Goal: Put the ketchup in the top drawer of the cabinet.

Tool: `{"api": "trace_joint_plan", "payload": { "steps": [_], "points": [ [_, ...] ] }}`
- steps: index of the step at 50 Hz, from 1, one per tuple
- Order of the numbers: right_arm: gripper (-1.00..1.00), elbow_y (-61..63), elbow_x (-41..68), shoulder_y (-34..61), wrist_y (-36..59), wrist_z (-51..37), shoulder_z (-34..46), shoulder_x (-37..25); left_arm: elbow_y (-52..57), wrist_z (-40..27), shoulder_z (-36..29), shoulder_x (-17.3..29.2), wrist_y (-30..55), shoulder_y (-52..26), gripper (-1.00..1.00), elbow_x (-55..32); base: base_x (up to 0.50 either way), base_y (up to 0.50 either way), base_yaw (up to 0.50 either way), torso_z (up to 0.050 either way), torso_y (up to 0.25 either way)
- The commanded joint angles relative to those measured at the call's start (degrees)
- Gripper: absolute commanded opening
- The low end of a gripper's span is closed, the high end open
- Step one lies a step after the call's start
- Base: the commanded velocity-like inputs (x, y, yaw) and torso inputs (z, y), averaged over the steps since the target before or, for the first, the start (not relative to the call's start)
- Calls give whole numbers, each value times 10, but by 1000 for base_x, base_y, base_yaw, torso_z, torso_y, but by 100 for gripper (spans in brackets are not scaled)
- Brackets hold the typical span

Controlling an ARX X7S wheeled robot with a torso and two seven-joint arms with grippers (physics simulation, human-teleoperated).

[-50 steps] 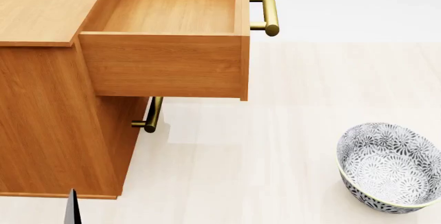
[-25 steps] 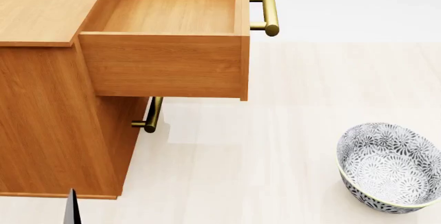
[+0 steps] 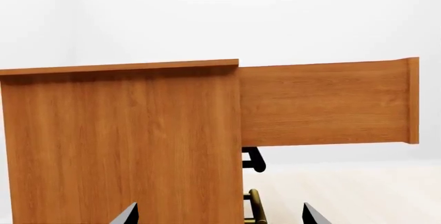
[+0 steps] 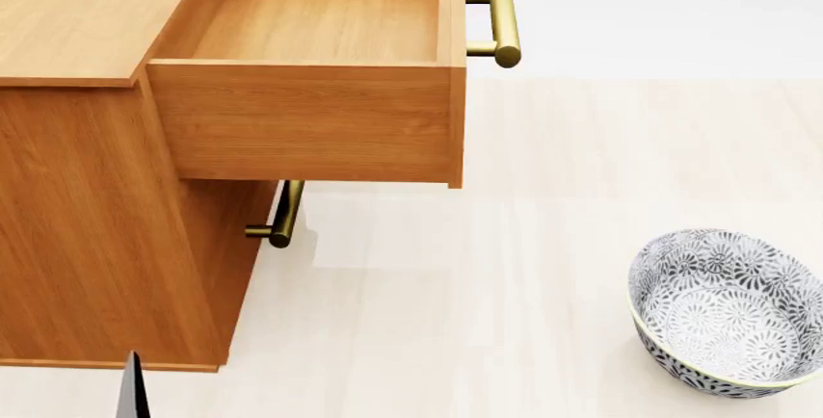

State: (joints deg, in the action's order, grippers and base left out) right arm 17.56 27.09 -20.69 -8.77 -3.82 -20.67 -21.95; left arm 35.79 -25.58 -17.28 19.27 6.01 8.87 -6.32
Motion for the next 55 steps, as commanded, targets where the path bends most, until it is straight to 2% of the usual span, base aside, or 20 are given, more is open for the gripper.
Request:
{"api": "trace_joint_plan", "payload": {
  "steps": [1,11,20,39,48,55],
  "points": [
    [-100,146,15,1,101,-65,-31,-51,2,-2,0,2,2,-1,100,-4,0,0,0,0,0],
    [-100,249,71,31,184,-117,-71,-115,6,-5,1,4,3,0,100,-6,0,0,0,0,2],
    [-100,321,150,54,241,-163,-144,-180,5,-7,-1,6,1,0,100,-4,0,0,0,0,0],
    [-100,381,262,80,261,-215,-248,-242,8,-11,-3,9,3,-1,100,-6,0,0,0,0,0],
    [-100,384,296,123,252,-237,-230,-275,7,-12,-4,10,-1,0,100,-7,0,0,0,0,0],
    [-100,372,341,224,239,-281,-140,-328,9,-13,-5,12,1,0,100,-8,0,0,0,0,0]
  ]
}}
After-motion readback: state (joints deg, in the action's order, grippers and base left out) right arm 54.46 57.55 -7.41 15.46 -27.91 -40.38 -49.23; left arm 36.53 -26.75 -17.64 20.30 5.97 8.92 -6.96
